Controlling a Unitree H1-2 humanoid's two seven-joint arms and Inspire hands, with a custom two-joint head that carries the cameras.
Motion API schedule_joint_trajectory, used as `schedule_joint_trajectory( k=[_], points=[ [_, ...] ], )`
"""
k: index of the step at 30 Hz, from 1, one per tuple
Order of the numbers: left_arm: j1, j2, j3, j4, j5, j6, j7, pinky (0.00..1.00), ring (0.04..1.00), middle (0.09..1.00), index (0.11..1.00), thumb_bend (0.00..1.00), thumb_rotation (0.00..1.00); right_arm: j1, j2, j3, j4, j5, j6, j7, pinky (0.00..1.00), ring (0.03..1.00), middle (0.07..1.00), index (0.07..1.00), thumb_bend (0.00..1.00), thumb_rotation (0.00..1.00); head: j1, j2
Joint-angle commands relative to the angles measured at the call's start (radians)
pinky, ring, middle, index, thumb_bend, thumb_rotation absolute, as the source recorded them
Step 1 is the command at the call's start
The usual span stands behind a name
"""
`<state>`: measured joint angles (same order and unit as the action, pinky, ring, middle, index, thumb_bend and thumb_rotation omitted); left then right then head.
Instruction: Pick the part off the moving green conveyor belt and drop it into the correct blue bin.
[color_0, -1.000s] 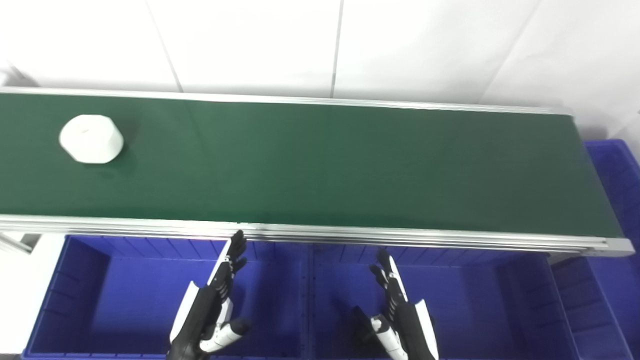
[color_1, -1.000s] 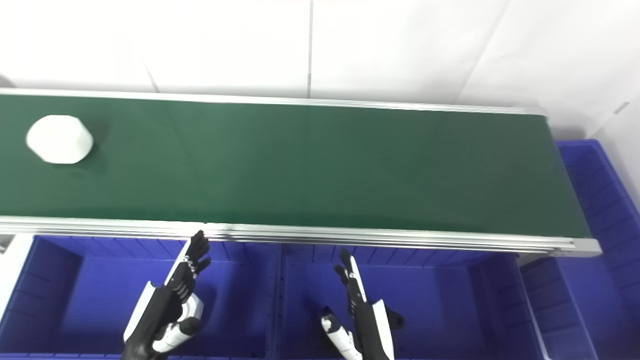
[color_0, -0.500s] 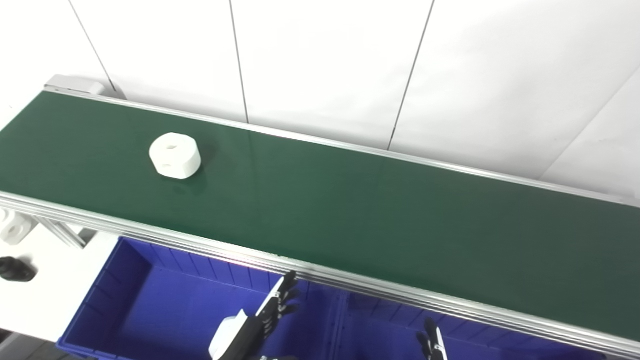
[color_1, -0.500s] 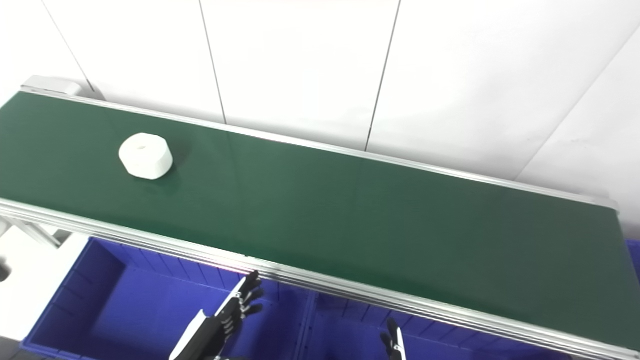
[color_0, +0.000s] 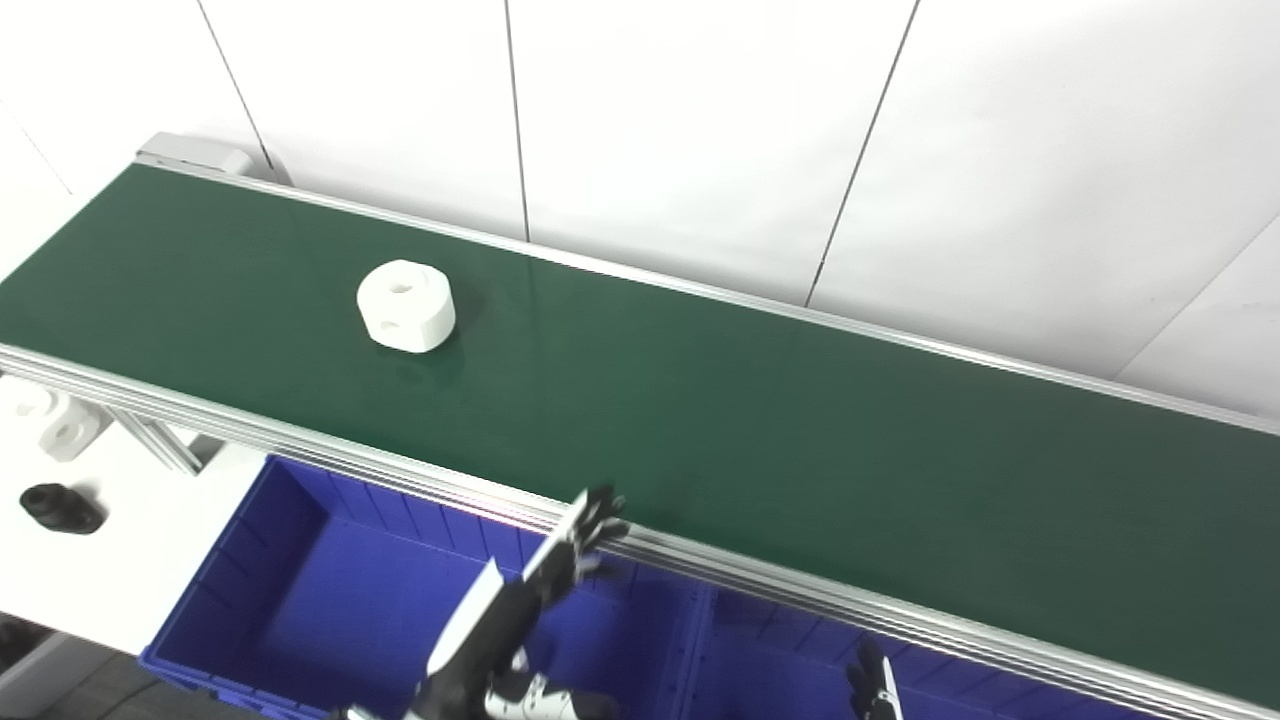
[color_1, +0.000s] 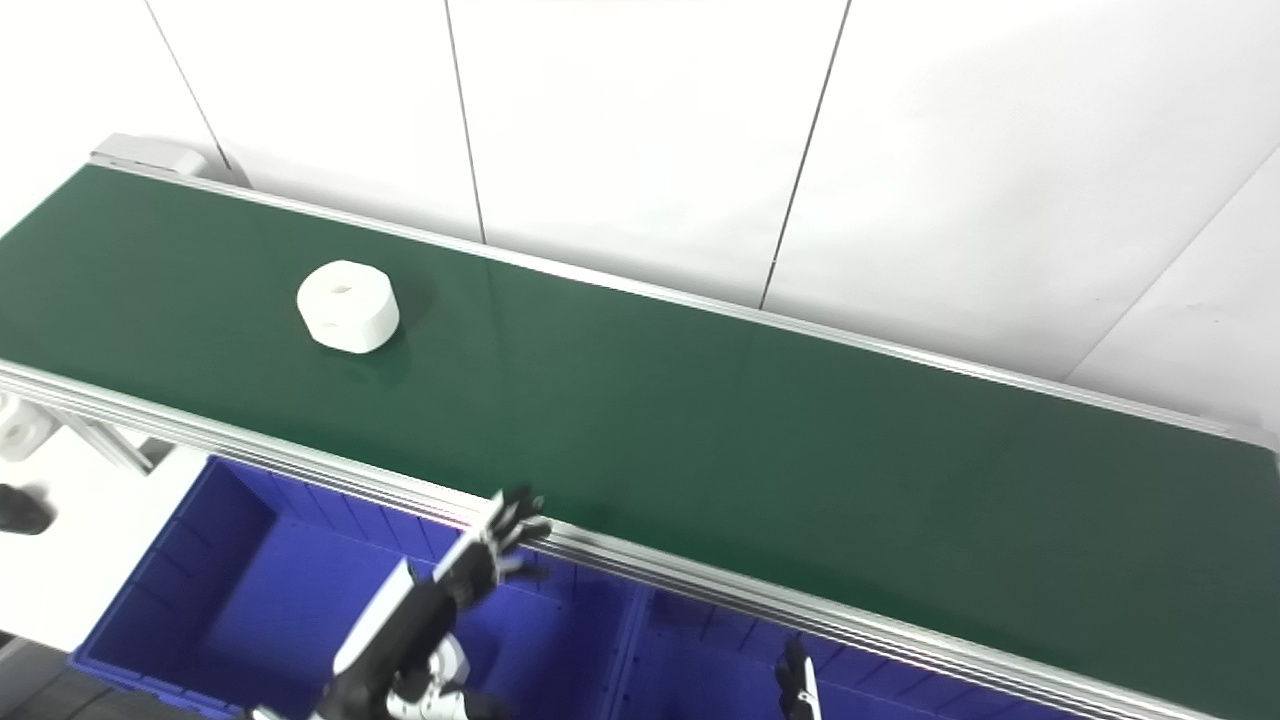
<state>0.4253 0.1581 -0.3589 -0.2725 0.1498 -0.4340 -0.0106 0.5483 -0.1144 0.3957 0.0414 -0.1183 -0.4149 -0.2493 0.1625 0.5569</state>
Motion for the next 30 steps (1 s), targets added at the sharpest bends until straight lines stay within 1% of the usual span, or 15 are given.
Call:
schedule_joint_trajectory(
  k=[1,3,5,6,7,8,10,12,15,18,20,21,24,27,30],
  points=[
    [-0.067,0.006,0.011,-0.105,0.037,-0.036,0.054,0.70,0.838,0.879,0.964,0.99,0.54,-0.008,0.007,0.000,-0.005,0.008,-0.055,0.008,1.00,0.972,1.000,1.000,0.85,1.00,0.007,-0.007],
    [-0.158,0.023,0.057,-0.169,0.060,-0.035,0.041,0.69,0.820,0.870,0.960,1.00,0.43,-0.017,0.007,-0.001,0.003,0.022,-0.055,0.020,1.00,0.978,1.000,1.000,0.83,1.00,0.011,-0.009],
    [-0.252,0.053,0.122,-0.200,0.102,-0.032,0.008,0.68,0.816,0.870,0.961,1.00,0.42,-0.025,0.009,-0.001,0.008,0.030,-0.055,0.027,1.00,0.985,1.000,1.000,0.82,1.00,0.015,-0.011],
    [-0.295,0.073,0.150,-0.200,0.107,-0.021,-0.009,0.67,0.819,0.875,0.943,1.00,0.41,-0.028,0.011,-0.003,0.012,0.032,-0.055,0.029,1.00,0.986,1.000,1.000,0.83,1.00,0.017,-0.013],
    [-0.340,0.100,0.177,-0.199,0.123,0.008,-0.035,0.69,0.837,0.893,0.922,1.00,0.39,-0.031,0.013,-0.005,0.015,0.034,-0.055,0.031,1.00,0.987,1.000,1.000,0.83,1.00,0.017,-0.014],
    [-0.385,0.132,0.195,-0.200,0.128,0.048,-0.070,0.70,0.853,0.914,0.921,1.00,0.39,-0.034,0.015,-0.007,0.018,0.034,-0.055,0.032,1.00,0.987,1.000,1.000,0.84,1.00,0.016,-0.016],
    [-0.473,0.186,0.220,-0.204,0.160,0.128,-0.140,0.73,0.897,0.948,0.921,1.00,0.34,-0.035,0.020,-0.010,0.021,0.033,-0.055,0.031,1.00,0.984,1.000,1.000,0.85,1.00,0.015,-0.017],
    [-0.564,0.234,0.230,-0.184,0.226,0.165,-0.194,0.76,0.931,0.979,0.937,0.99,0.34,-0.033,0.022,-0.012,0.021,0.030,-0.055,0.032,1.00,0.980,1.000,1.000,0.85,1.00,0.015,-0.017],
    [-0.687,0.296,0.229,-0.101,0.336,0.156,-0.239,0.77,0.940,0.978,0.947,0.97,0.30,-0.033,0.022,-0.013,0.022,0.024,-0.055,0.033,1.00,0.979,1.000,1.000,0.84,1.00,0.015,-0.017],
    [-0.801,0.348,0.215,0.012,0.415,0.132,-0.271,0.83,0.947,0.967,0.945,0.99,0.23,-0.033,0.023,-0.013,0.024,0.029,-0.055,0.041,1.00,0.980,1.000,1.000,0.82,1.00,0.017,-0.018],
    [-0.873,0.378,0.197,0.092,0.457,0.115,-0.289,0.85,0.926,0.945,0.938,1.00,0.21,-0.033,0.023,-0.014,0.026,0.028,-0.055,0.044,1.00,0.980,1.000,1.000,0.81,1.00,0.017,-0.018],
    [-0.893,0.386,0.191,0.116,0.471,0.110,-0.295,0.85,0.923,0.943,0.939,1.00,0.21,-0.033,0.023,-0.014,0.026,0.027,-0.055,0.045,1.00,0.980,1.000,1.000,0.81,1.00,0.017,-0.018],
    [-0.993,0.411,0.153,0.254,0.537,0.086,-0.306,0.84,0.907,0.929,0.943,1.00,0.20,-0.033,0.023,-0.017,0.026,0.030,-0.055,0.051,1.00,0.977,1.000,1.000,0.80,1.00,0.016,-0.015],
    [-1.063,0.423,0.119,0.377,0.581,0.075,-0.310,0.81,0.899,0.929,0.943,1.00,0.20,-0.034,0.026,-0.019,0.029,0.029,-0.055,0.052,1.00,0.971,1.000,1.000,0.79,1.00,0.013,-0.014],
    [-1.106,0.430,0.088,0.487,0.614,0.066,-0.305,0.79,0.899,0.932,0.946,1.00,0.21,-0.035,0.029,-0.020,0.030,0.034,-0.055,0.057,1.00,0.969,1.000,1.000,0.79,1.00,0.010,-0.015]
  ],
)
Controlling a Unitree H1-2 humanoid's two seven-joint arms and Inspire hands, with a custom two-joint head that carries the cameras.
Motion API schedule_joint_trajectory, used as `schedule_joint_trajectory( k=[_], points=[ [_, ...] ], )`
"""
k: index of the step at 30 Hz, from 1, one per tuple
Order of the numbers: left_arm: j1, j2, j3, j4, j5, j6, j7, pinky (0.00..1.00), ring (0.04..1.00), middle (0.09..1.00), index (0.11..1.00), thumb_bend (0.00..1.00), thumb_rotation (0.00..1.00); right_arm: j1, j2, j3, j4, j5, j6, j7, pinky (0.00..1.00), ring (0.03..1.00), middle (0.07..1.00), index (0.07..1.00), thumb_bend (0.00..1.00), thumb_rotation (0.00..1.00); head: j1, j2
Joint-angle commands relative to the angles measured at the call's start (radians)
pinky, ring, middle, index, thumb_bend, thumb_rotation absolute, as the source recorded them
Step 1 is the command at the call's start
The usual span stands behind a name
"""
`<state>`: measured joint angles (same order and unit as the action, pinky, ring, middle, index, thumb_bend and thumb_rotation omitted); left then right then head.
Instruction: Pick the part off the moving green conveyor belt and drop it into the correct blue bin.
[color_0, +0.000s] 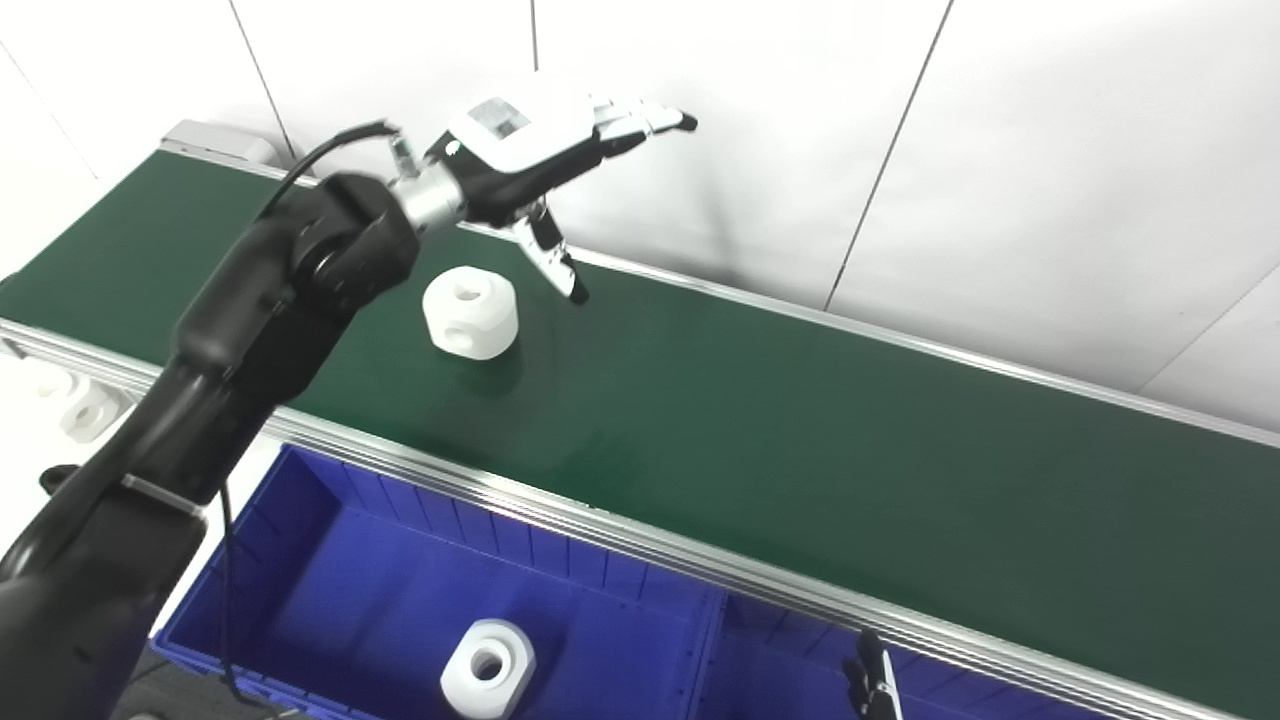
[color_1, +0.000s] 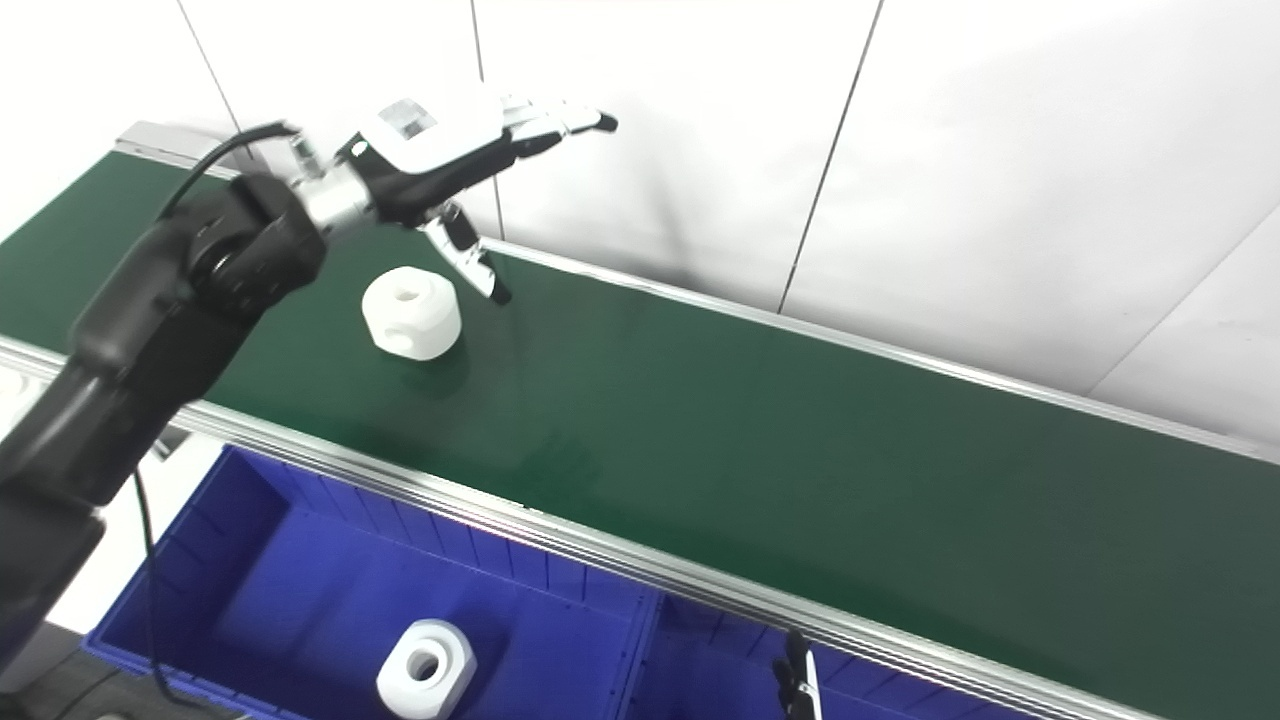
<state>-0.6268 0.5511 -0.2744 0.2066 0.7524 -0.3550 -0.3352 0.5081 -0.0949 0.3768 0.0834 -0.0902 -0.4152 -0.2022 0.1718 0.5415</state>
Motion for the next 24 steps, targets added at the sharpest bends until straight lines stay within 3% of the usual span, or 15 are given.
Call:
schedule_joint_trajectory(
  k=[1,6,16,24],
  points=[
    [-0.061,0.036,-0.003,0.038,0.016,-0.016,0.024,0.79,0.898,0.931,0.945,1.00,0.22,0.006,0.011,-0.002,-0.013,0.008,-0.055,0.012,1.00,0.970,1.000,1.000,0.80,1.00,-0.001,0.001],
    [-0.081,0.028,-0.041,0.155,0.051,-0.009,0.038,0.78,0.894,0.930,0.950,1.00,0.23,0.009,0.012,-0.003,-0.016,0.009,-0.055,0.015,1.00,0.967,1.000,1.000,0.81,1.00,-0.003,0.006],
    [-0.078,-0.012,-0.077,0.254,0.084,0.099,0.035,0.78,0.914,0.934,0.952,1.00,0.23,0.023,0.013,-0.005,-0.034,0.006,-0.054,0.022,1.00,0.961,1.000,1.000,0.78,1.00,-0.009,0.018],
    [-0.074,-0.010,-0.139,0.245,0.093,0.194,-0.091,0.82,0.944,0.962,0.963,1.00,0.25,0.032,0.016,-0.006,-0.041,0.013,-0.055,0.033,1.00,0.960,1.000,1.000,0.76,1.00,-0.016,0.025]
  ],
)
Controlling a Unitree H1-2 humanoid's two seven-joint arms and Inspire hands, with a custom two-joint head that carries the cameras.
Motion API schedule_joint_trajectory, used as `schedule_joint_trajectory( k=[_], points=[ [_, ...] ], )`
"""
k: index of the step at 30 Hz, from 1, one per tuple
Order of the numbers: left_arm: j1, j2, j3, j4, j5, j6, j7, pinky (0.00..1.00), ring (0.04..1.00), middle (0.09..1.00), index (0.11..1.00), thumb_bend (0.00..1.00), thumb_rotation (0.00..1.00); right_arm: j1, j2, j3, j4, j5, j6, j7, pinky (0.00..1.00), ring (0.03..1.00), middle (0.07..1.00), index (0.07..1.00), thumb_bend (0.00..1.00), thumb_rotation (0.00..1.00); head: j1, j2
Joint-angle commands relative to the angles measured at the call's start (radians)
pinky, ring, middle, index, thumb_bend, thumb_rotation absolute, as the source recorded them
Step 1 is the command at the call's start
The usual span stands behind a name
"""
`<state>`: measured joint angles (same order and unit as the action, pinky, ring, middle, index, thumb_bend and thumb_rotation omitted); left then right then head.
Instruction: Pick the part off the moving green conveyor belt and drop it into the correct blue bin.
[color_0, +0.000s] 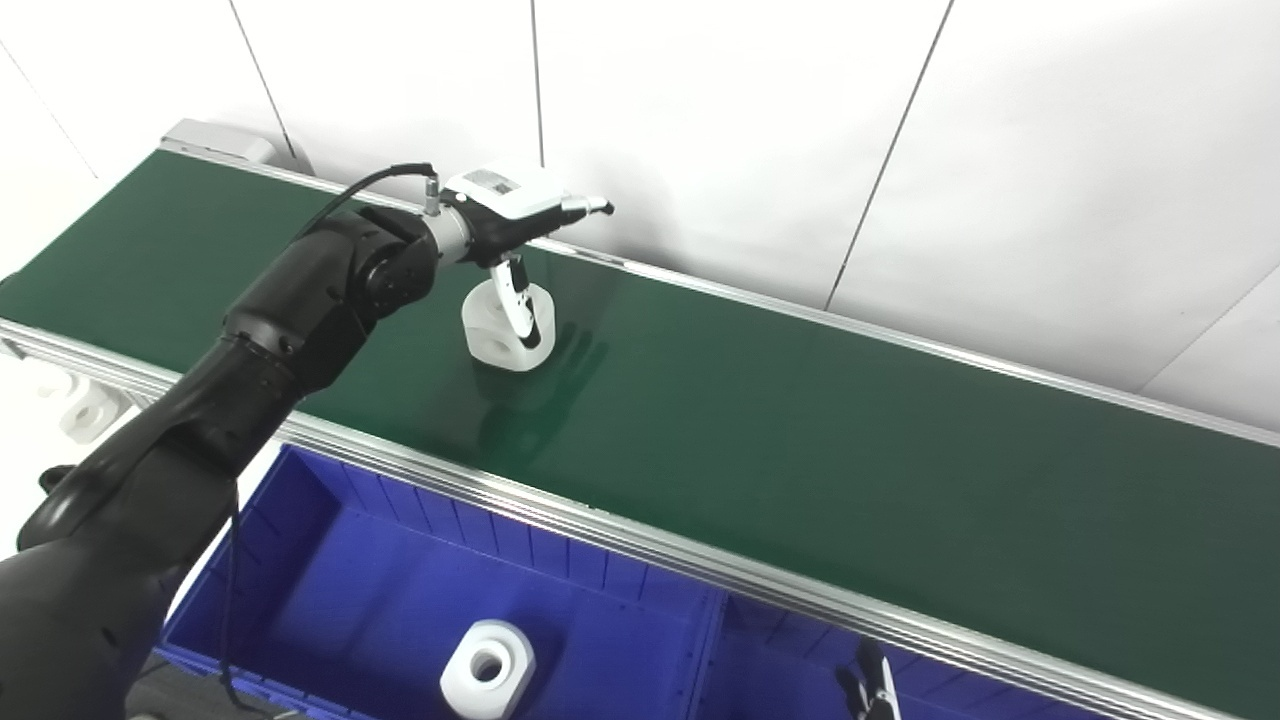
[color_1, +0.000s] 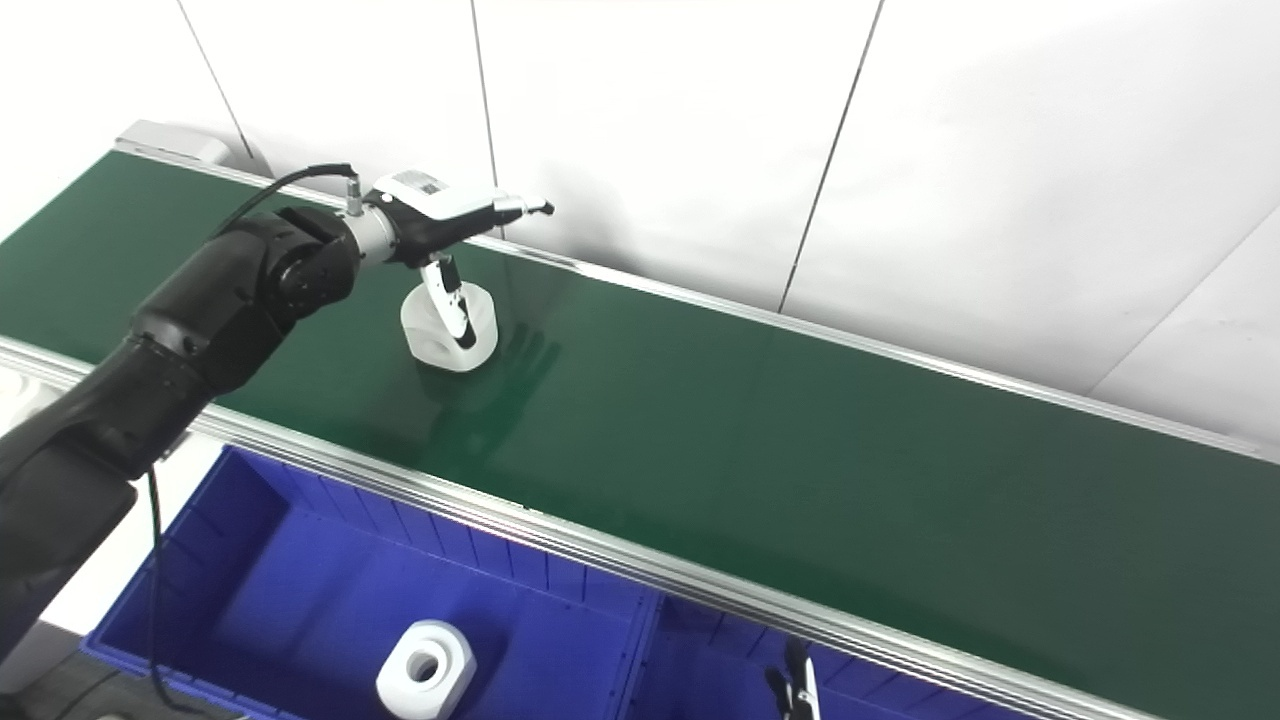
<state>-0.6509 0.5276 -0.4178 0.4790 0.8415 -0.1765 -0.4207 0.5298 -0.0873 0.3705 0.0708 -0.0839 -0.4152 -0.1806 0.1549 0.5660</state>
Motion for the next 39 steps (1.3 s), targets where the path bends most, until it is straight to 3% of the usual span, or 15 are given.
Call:
schedule_joint_trajectory(
  k=[1,8,15,18,19,21,22,23,25,29,35,39],
  points=[
    [-0.049,0.016,-0.009,-0.028,0.017,0.019,-0.007,0.80,0.935,0.954,0.953,1.00,0.25,0.011,0.009,0.000,-0.029,0.005,-0.055,0.010,1.00,0.961,1.000,1.000,0.76,1.00,0.000,0.001],
    [-0.045,0.010,-0.065,-0.005,0.093,0.025,0.053,0.84,0.938,0.950,0.946,1.00,0.28,0.018,0.011,-0.002,-0.040,0.002,-0.055,0.012,1.00,0.956,1.000,1.000,0.77,1.00,-0.007,0.010],
    [-0.058,-0.001,-0.138,0.050,0.169,0.003,0.111,0.82,0.910,0.915,0.878,1.00,0.28,0.030,0.010,0.002,-0.052,-0.015,-0.054,0.007,1.00,0.962,1.000,1.000,0.76,1.00,-0.008,0.016],
    [-0.064,-0.011,-0.165,0.075,0.207,-0.007,0.181,0.76,0.863,0.865,0.817,1.00,0.17,0.032,0.012,0.003,-0.055,-0.014,-0.054,0.008,1.00,0.955,1.000,1.000,0.77,1.00,-0.009,0.018],
    [-0.067,-0.016,-0.168,0.090,0.208,-0.022,0.221,0.68,0.771,0.789,0.754,0.98,0.10,0.032,0.013,0.004,-0.056,-0.013,-0.054,0.008,1.00,0.953,1.000,1.000,0.77,1.00,-0.010,0.018],
    [-0.072,-0.026,-0.169,0.131,0.202,-0.064,0.323,0.57,0.595,0.656,0.641,0.83,0.02,0.033,0.014,0.005,-0.058,-0.014,-0.054,0.008,1.00,0.953,1.000,1.000,0.77,1.00,-0.013,0.021],
    [-0.074,-0.030,-0.170,0.151,0.198,-0.089,0.372,0.57,0.595,0.656,0.641,0.83,0.02,0.034,0.014,0.005,-0.059,-0.015,-0.054,0.008,1.00,0.953,1.000,1.000,0.77,1.00,-0.013,0.022],
    [-0.076,-0.033,-0.170,0.168,0.192,-0.110,0.410,0.53,0.536,0.574,0.537,0.65,0.01,0.035,0.014,0.006,-0.061,-0.016,-0.054,0.009,1.00,0.953,1.000,1.000,0.78,1.00,-0.014,0.023],
    [-0.077,-0.040,-0.168,0.190,0.178,-0.138,0.451,0.48,0.488,0.531,0.479,0.55,0.00,0.036,0.015,0.006,-0.062,-0.011,-0.054,0.013,1.00,0.957,1.000,1.000,0.79,1.00,-0.014,0.023],
    [-0.069,-0.059,-0.147,0.195,0.125,-0.137,0.409,0.36,0.441,0.481,0.490,0.53,0.00,0.037,0.018,0.004,-0.064,-0.004,-0.054,0.018,1.00,0.954,1.000,1.000,0.81,1.00,-0.020,0.023],
    [-0.057,-0.071,-0.133,0.186,0.083,-0.139,0.382,0.30,0.375,0.435,0.497,0.52,0.00,0.038,0.024,0.002,-0.067,-0.013,-0.054,0.017,1.00,0.945,1.000,1.000,0.83,1.00,-0.026,0.027],
    [-0.052,-0.066,-0.125,0.154,0.062,-0.134,0.355,0.35,0.427,0.491,0.477,0.52,0.00,0.039,0.028,-0.001,-0.067,-0.015,-0.055,0.018,1.00,0.937,1.000,1.000,0.84,1.00,-0.026,0.027]
  ],
)
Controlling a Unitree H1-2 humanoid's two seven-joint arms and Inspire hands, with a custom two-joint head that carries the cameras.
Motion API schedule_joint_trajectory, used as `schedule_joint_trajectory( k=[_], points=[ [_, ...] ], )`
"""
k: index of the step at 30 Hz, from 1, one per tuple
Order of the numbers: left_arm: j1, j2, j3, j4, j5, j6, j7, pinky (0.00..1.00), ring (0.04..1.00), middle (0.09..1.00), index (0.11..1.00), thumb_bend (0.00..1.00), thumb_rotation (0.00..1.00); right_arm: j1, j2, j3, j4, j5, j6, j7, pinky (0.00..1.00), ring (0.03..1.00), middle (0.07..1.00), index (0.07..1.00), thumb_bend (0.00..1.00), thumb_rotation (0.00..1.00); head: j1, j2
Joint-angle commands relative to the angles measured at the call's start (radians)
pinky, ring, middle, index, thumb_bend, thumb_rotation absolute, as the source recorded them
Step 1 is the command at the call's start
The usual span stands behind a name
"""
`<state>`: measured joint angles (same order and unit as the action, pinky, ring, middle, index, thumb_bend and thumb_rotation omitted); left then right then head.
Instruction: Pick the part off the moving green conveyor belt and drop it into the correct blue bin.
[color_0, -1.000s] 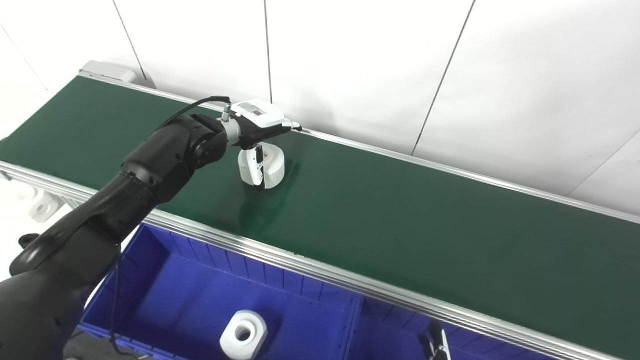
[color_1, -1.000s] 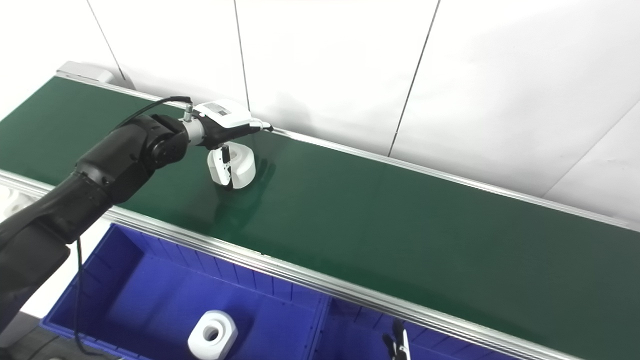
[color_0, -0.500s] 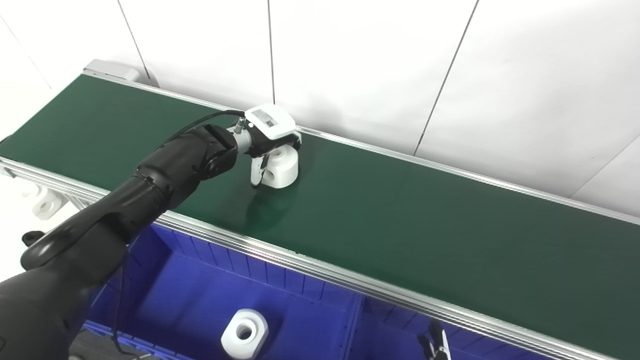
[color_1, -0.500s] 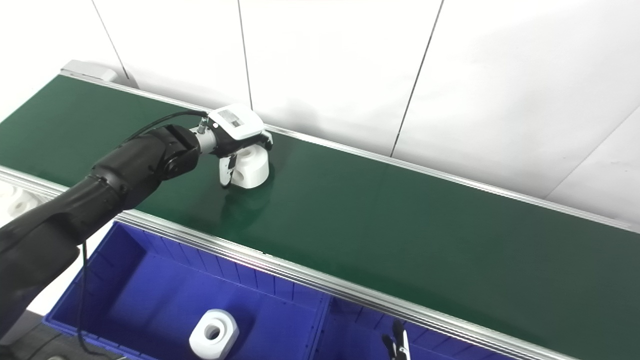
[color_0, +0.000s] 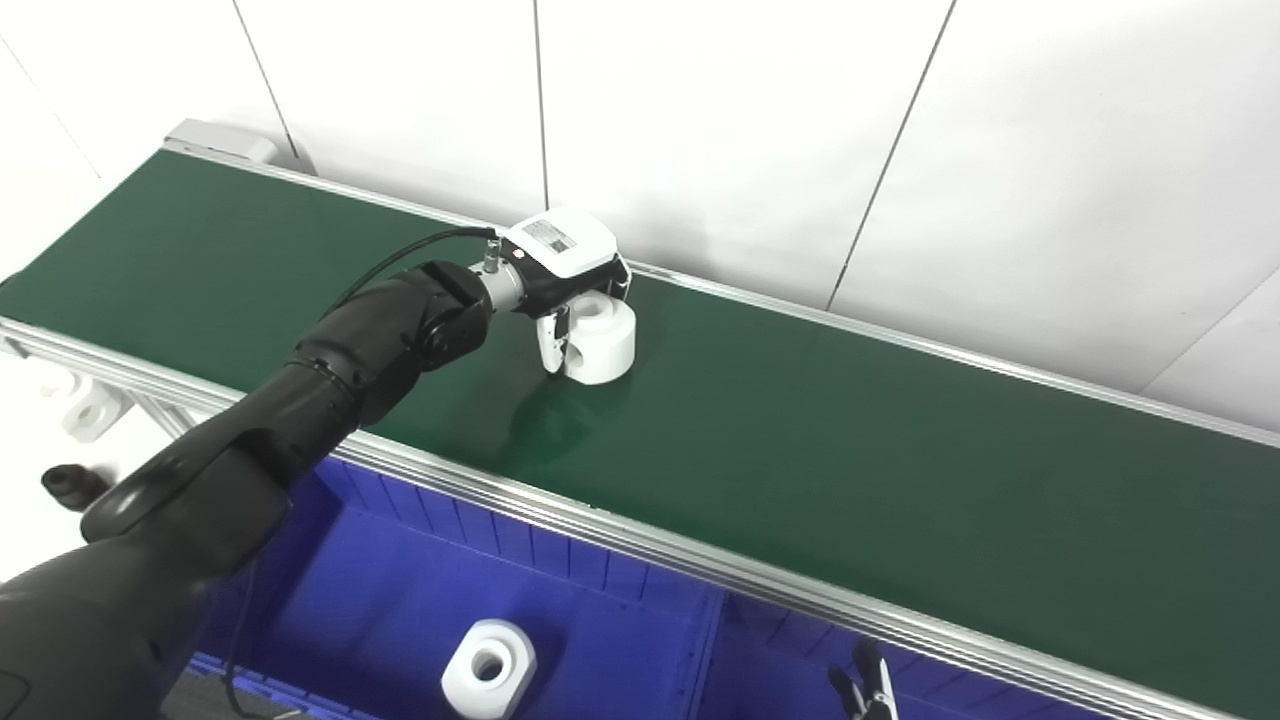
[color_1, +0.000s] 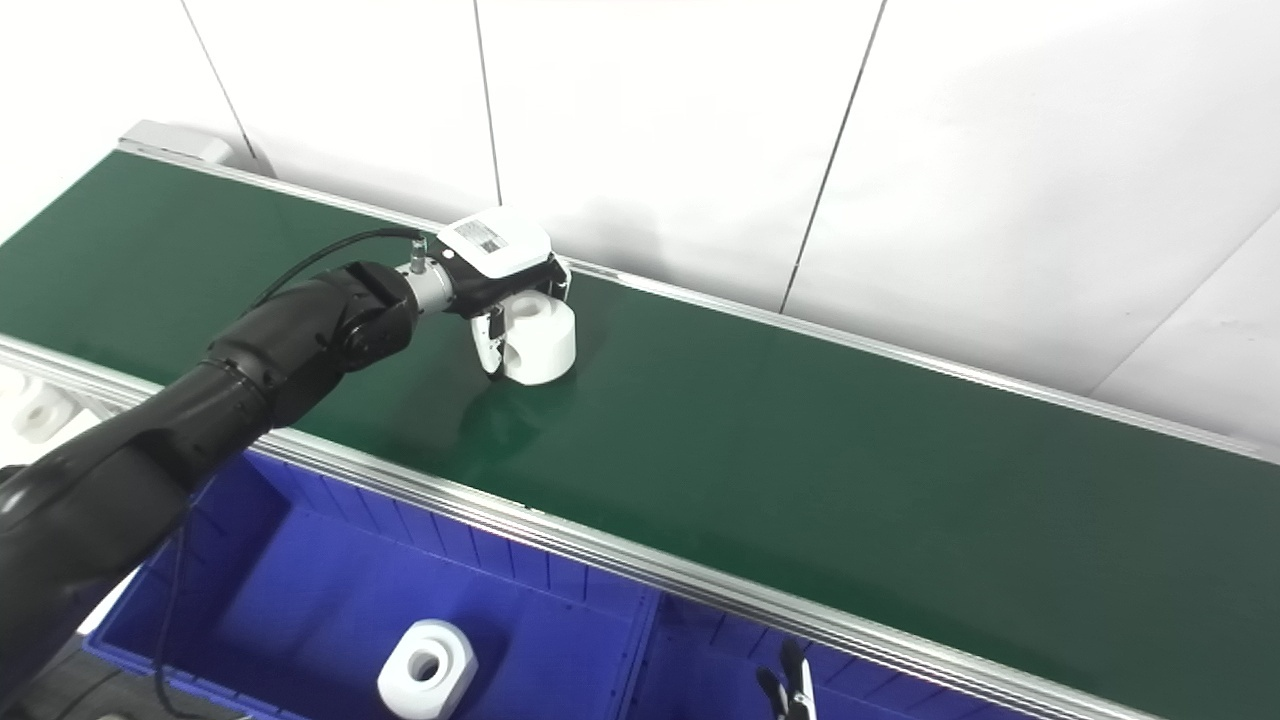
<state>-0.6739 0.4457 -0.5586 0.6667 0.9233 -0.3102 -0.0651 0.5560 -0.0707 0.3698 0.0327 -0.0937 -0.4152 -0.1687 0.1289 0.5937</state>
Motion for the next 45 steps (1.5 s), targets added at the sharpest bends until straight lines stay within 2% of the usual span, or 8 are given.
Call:
schedule_joint_trajectory(
  k=[1,5,9,16,22,30,39,45],
  points=[
    [-0.026,0.020,0.019,-0.053,-0.023,0.001,-0.008,0.35,0.435,0.499,0.474,0.52,0.00,0.014,0.013,-0.001,-0.029,-0.001,-0.055,0.010,1.00,0.936,1.000,1.000,0.84,1.00,0.004,0.001],
    [0.012,0.052,0.061,-0.201,-0.048,0.020,-0.051,0.37,0.448,0.502,0.477,0.52,0.00,0.020,0.012,-0.002,-0.040,-0.005,-0.054,0.017,1.00,0.933,1.000,1.000,0.83,1.00,0.025,0.023],
    [0.118,0.130,0.162,-0.542,-0.151,0.034,-0.155,0.34,0.412,0.466,0.494,0.52,0.00,0.028,0.006,-0.007,-0.062,0.034,-0.054,0.053,1.00,0.957,1.000,1.000,0.83,1.00,0.066,0.048],
    [0.307,0.205,0.299,-0.892,-0.244,0.113,-0.292,0.34,0.378,0.439,0.503,0.52,0.00,0.031,0.006,-0.036,-0.090,0.049,-0.053,0.091,1.00,0.952,1.000,1.000,0.80,1.00,0.110,0.080],
    [0.504,0.228,0.380,-1.088,-0.237,0.186,-0.367,0.35,0.387,0.457,0.505,0.52,0.00,0.040,-0.001,-0.054,-0.156,0.076,-0.007,0.135,1.00,0.984,1.000,1.000,0.78,1.00,0.189,0.191],
    [0.666,0.215,0.417,-1.184,-0.212,0.191,-0.420,0.35,0.417,0.482,0.486,0.52,0.00,0.049,-0.025,-0.090,-0.220,0.126,0.023,0.181,1.00,0.985,1.000,1.000,0.75,0.96,0.296,0.264],
    [0.792,0.219,0.405,-1.150,-0.062,0.143,-0.423,0.22,0.288,0.408,0.515,0.52,0.00,0.045,-0.045,-0.135,-0.216,0.189,0.028,0.218,1.00,0.945,1.000,1.000,0.81,0.87,0.311,0.248],
    [0.804,0.215,0.397,-1.099,-0.038,0.109,-0.416,0.26,0.315,0.407,0.513,0.52,0.00,0.040,-0.042,-0.149,-0.198,0.189,0.017,0.234,0.96,0.929,0.994,1.000,0.83,0.84,0.299,0.243]
  ],
)
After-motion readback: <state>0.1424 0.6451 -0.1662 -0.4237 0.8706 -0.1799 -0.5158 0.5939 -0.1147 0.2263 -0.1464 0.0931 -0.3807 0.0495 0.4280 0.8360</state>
